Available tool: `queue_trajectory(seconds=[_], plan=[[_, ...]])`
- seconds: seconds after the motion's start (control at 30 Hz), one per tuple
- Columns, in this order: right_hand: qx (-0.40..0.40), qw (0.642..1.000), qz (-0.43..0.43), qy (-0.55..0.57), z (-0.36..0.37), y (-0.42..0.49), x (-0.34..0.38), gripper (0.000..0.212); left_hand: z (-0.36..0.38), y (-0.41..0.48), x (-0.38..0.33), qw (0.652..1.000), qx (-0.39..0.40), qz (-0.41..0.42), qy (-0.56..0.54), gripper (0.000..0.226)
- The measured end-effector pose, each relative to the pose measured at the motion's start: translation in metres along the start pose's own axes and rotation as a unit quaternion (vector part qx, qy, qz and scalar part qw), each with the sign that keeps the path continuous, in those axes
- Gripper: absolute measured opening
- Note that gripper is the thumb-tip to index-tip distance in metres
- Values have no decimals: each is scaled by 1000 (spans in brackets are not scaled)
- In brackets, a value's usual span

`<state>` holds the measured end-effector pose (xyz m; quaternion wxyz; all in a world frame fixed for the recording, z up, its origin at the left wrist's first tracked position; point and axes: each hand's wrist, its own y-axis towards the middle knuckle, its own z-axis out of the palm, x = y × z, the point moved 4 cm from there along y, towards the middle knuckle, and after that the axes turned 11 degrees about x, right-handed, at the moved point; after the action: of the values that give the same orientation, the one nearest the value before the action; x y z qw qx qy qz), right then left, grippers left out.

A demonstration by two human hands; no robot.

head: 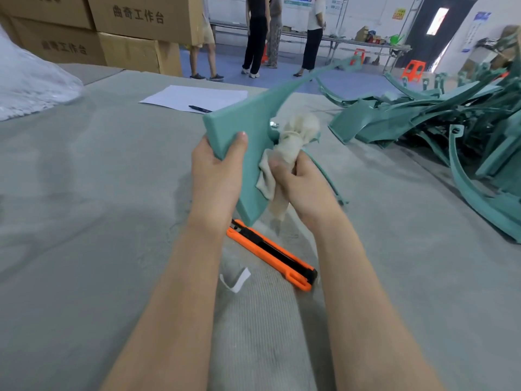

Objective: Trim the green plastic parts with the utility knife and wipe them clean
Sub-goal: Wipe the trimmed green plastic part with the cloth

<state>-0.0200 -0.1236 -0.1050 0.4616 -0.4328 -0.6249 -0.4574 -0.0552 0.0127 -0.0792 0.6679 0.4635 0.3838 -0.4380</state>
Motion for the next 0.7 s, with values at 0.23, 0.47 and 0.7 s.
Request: queue_trajectory(seconds=[0.23,0.47,0.7], plan=[[-223,968,-37,-113,-28,-5,12,33,14,-2,5,979,141,-85,-123,13],[8,984,-50,-171,-31,-11,15,43,-5,-3,18,919,264,-265,-124,43],[-277,948,78,133,-61,-9,-12,34,-1,1,19,961,197,-182,-67,12]])
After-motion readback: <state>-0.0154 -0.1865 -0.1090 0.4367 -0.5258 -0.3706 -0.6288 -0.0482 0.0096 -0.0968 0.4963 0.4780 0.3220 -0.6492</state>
